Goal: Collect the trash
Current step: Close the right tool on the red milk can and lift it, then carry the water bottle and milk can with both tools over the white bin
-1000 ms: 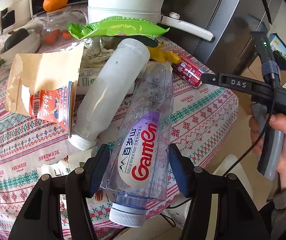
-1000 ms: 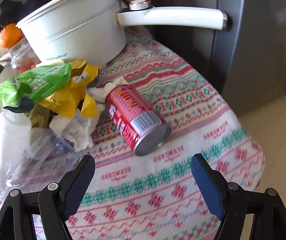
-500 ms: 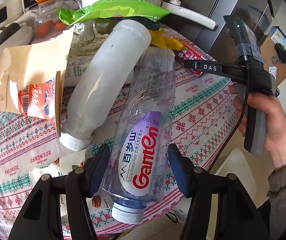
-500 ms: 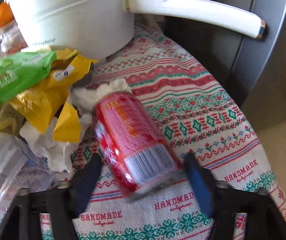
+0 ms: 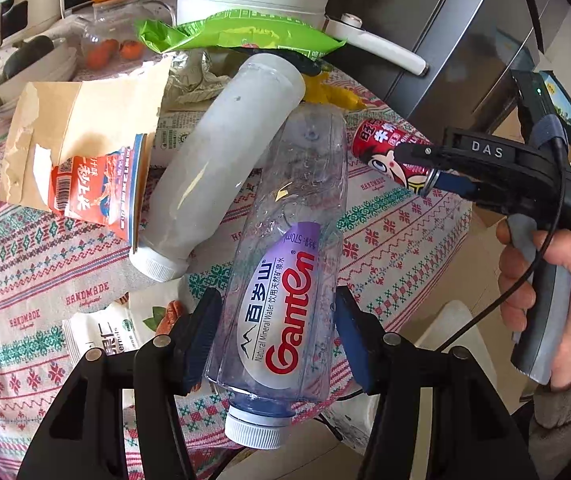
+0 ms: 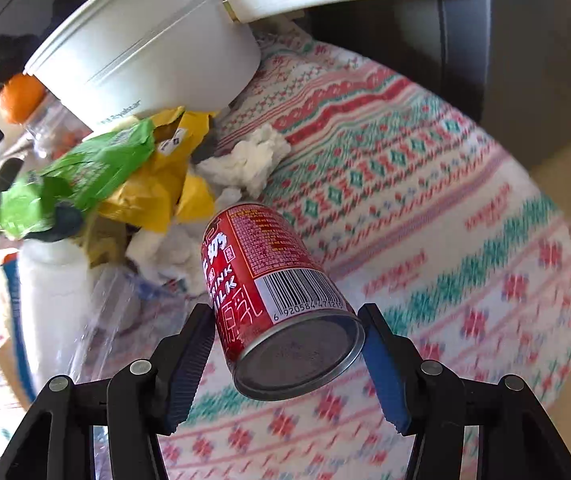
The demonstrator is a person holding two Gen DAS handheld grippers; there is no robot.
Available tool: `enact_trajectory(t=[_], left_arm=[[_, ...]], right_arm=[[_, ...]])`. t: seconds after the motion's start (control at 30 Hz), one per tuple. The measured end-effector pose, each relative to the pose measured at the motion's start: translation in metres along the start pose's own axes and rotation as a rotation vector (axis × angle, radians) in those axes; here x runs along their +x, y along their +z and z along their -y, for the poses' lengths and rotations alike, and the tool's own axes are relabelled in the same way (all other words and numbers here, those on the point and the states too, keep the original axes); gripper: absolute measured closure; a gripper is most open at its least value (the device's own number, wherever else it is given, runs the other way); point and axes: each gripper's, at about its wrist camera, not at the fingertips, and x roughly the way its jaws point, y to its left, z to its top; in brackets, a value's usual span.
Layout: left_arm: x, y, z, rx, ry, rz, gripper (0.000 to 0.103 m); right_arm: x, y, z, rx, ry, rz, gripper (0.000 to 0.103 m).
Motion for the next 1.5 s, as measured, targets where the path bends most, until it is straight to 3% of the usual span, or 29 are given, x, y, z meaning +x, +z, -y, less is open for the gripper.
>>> enact_trajectory(t=[0.4, 0.77, 0.97, 1.13, 1.27, 1.37, 1.5], left_arm=[[-0.044, -0.024, -0.006, -0.01, -0.048, 0.054, 0.043], [-0.07, -0.042, -0.015, -0.003, -0.099, 0.08, 0.043], [-0.082, -0.056, -0.01, 0.022, -0.137, 0.054, 0.043], [-0.08, -0.075, 0.011, 0.066, -0.167, 0.002, 0.043], [-0.065, -0.098, 0.035, 0.103, -0.205, -0.076, 0.043], [-0.048, -0.116, 0.056, 0.127, -0.232, -0.143, 0.043], [-0.022, -0.134, 0.081, 0.149, -0.265, -0.241, 0.043]], right_arm=[[-0.049, -0.072, -0.017, 0.138, 0.132, 0.035, 0.04], [-0.079, -0.114, -0.009, 0.269, 0.207, 0.061, 0.04], [-0.117, -0.142, -0.011, 0.293, 0.275, 0.069, 0.04], [-0.136, -0.184, 0.011, 0.375, 0.31, 0.043, 0.04], [-0.15, -0.223, 0.043, 0.426, 0.193, 0.081, 0.04], [-0.143, -0.246, 0.074, 0.508, 0.133, 0.041, 0.04], [-0.131, -0.248, 0.088, 0.529, 0.05, -0.016, 0.04]])
